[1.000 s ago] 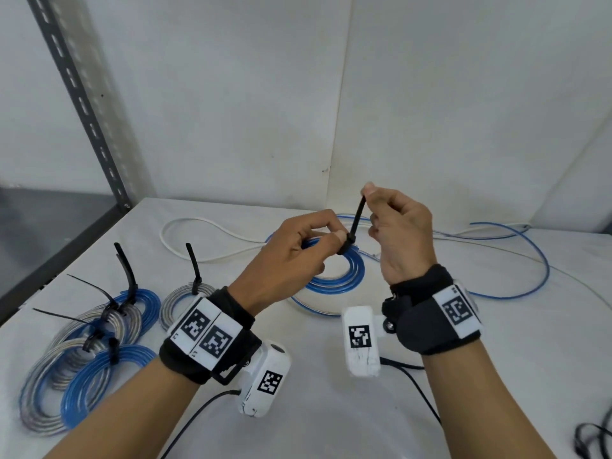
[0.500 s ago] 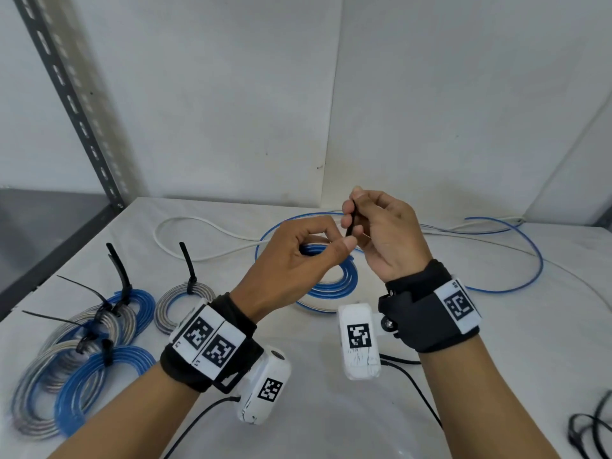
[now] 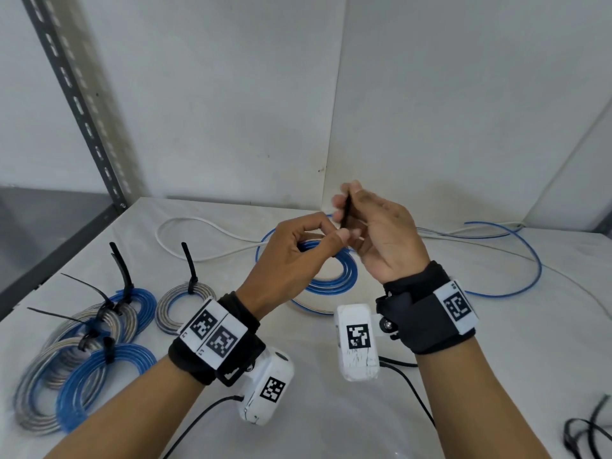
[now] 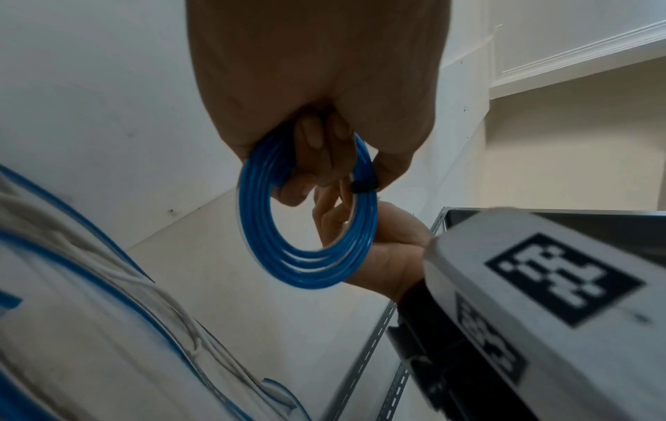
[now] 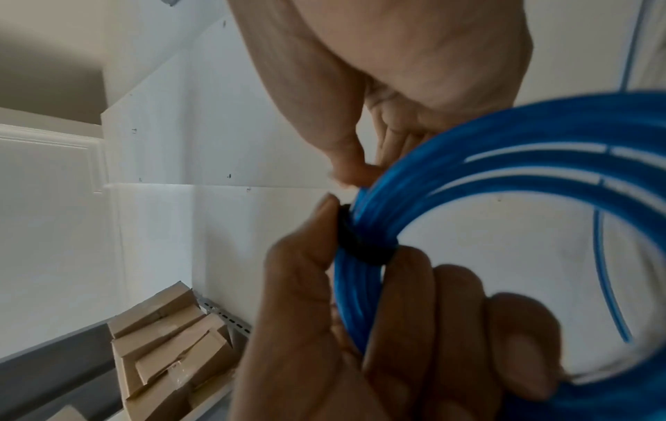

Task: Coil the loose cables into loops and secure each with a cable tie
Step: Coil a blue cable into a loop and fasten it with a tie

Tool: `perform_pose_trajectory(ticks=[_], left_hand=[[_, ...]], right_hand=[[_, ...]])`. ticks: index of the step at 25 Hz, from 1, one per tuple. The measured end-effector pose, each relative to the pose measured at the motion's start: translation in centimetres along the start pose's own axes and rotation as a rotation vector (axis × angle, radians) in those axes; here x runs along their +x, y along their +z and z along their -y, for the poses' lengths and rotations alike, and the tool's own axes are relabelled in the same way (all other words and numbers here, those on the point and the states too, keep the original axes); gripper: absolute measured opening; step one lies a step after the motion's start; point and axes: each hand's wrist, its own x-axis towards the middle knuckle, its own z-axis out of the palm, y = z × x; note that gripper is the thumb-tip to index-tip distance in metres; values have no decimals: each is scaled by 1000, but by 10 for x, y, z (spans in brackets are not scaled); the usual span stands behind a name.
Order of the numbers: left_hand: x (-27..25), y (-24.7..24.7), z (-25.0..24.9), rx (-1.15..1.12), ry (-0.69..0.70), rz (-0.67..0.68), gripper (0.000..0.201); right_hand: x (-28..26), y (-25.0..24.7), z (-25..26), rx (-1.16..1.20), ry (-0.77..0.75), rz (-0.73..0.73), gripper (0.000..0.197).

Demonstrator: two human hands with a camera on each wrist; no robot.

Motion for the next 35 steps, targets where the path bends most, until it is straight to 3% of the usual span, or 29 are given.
perform_pose_trajectory(ticks=[3, 8, 20, 25, 29, 32, 35], left_hand=[[0, -1, -1, 38, -2, -8, 22], [0, 2, 0, 19, -21, 15, 21], [2, -3, 8, 73, -20, 80, 26], [5, -1, -1, 249, 86, 109, 24], [-17, -27, -11, 543, 128, 106, 17], [-49, -53, -9, 752, 97, 116, 7], [-83, -69, -16, 1188, -36, 204, 31]], right_hand=[[-2, 2, -5, -153, -58, 40, 21], [-2, 4, -14, -119, -185, 4, 17], [1, 4, -16, -70, -187, -11, 16], [-1, -2, -12, -110, -175, -20, 18], [0, 18, -14, -369, -113, 61, 25], [6, 45, -24, -743, -72, 133, 27], [7, 74, -34, -1163, -23, 316, 29]])
